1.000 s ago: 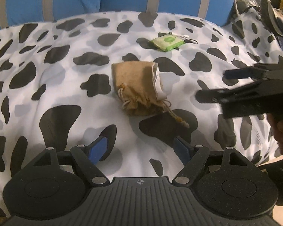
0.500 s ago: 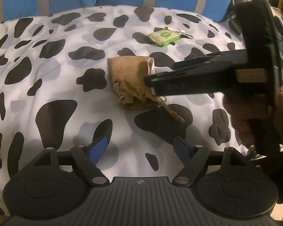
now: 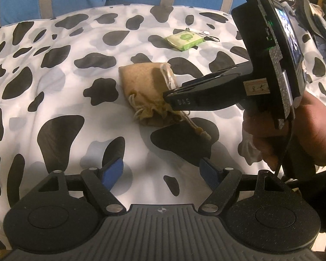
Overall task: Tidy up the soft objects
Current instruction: 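Grasp the white strap on the pouch with the right gripper and pull it out, then lift the white strap with the right gripper away from the pouch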
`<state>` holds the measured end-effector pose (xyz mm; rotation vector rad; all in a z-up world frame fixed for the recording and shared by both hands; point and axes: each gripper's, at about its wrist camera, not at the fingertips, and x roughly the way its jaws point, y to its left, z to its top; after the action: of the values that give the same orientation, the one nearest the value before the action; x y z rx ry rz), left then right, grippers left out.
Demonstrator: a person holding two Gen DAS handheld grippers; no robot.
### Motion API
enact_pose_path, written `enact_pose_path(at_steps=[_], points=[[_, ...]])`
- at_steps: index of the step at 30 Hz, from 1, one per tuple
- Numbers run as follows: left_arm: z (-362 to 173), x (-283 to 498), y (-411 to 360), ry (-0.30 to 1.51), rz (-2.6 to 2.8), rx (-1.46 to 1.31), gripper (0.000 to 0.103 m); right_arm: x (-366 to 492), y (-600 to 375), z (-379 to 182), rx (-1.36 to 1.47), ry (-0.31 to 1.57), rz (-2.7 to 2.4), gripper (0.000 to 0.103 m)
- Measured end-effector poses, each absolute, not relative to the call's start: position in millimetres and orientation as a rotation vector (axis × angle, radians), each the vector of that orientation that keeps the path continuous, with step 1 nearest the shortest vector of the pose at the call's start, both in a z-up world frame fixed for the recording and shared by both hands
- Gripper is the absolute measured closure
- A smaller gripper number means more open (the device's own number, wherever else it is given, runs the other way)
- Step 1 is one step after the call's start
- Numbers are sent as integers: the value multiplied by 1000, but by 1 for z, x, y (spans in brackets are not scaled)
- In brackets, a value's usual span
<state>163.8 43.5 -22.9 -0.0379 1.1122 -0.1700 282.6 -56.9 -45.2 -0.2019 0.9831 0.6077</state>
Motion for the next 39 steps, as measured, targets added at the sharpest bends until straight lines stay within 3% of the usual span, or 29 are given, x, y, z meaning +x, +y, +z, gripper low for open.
enact_pose_path(at_steps=[11,27,30,33,34,39], points=[[-26,163,41,1118,-172,-25,26,287,-68,-40,-166,987,588,87],[-23,163,34,1101,-175,-8,26,292,-116,-36,-228,1053,479,87],[-22,164,31,1096,-176,-3,26,292,-127,-44,-209,1079,495,84],[-23,166,28,1095,-176,5,26,294,-132,-54,-185,1084,511,63],[-24,166,27,1095,-175,8,26,295,-133,-57,-179,1077,512,60],[-24,168,27,1086,-168,6,26,296,-137,-58,-152,1056,520,61]])
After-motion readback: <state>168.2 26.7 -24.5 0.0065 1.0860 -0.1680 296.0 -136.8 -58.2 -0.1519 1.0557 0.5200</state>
